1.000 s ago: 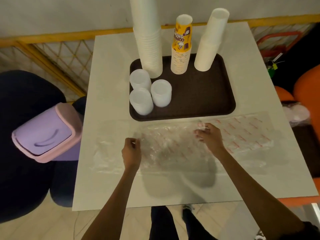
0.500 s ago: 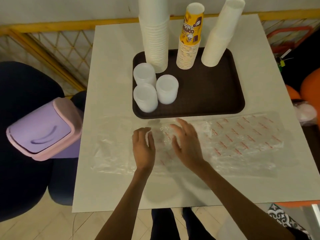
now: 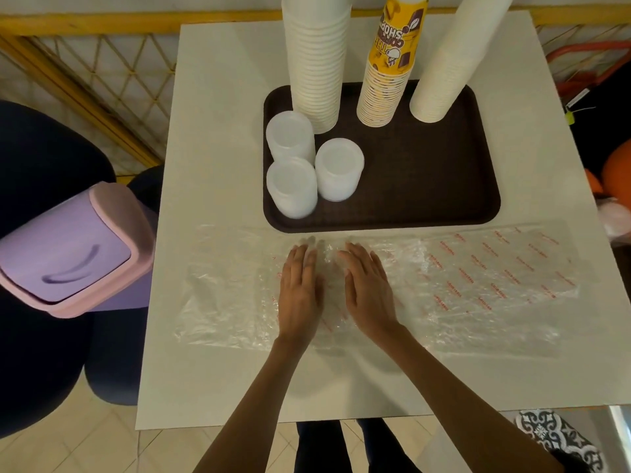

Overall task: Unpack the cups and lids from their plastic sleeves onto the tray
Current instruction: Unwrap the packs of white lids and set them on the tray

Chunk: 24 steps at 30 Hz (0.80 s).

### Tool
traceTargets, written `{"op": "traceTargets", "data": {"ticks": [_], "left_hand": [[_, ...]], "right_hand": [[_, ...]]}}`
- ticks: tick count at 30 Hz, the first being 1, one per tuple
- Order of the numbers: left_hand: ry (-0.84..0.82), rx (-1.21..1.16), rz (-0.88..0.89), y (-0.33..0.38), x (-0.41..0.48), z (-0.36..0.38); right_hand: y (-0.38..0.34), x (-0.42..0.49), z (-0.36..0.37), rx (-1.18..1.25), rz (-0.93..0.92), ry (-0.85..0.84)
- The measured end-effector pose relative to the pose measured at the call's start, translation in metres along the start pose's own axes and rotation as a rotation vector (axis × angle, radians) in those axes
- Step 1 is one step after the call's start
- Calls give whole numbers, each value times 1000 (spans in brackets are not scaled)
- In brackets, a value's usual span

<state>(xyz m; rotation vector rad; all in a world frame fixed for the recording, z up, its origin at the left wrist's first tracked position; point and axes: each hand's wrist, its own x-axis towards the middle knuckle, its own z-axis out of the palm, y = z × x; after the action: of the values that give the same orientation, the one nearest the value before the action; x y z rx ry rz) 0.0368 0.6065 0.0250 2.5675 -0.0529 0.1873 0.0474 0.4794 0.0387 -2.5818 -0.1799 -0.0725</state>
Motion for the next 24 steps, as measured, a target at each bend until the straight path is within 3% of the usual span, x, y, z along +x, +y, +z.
{"op": "traceTargets", "data": {"ticks": [5,9,24], "left_hand": [[-104,-5,-26,3,5,7],[-230,233,32,-3,-1,15],[-255,359,-25,-4,0,21]], "right_hand": [[-1,5,10,-73,-14,12],[1,3,20,-131,-56,8],[51,-11,4,-325,-19,-246]]}}
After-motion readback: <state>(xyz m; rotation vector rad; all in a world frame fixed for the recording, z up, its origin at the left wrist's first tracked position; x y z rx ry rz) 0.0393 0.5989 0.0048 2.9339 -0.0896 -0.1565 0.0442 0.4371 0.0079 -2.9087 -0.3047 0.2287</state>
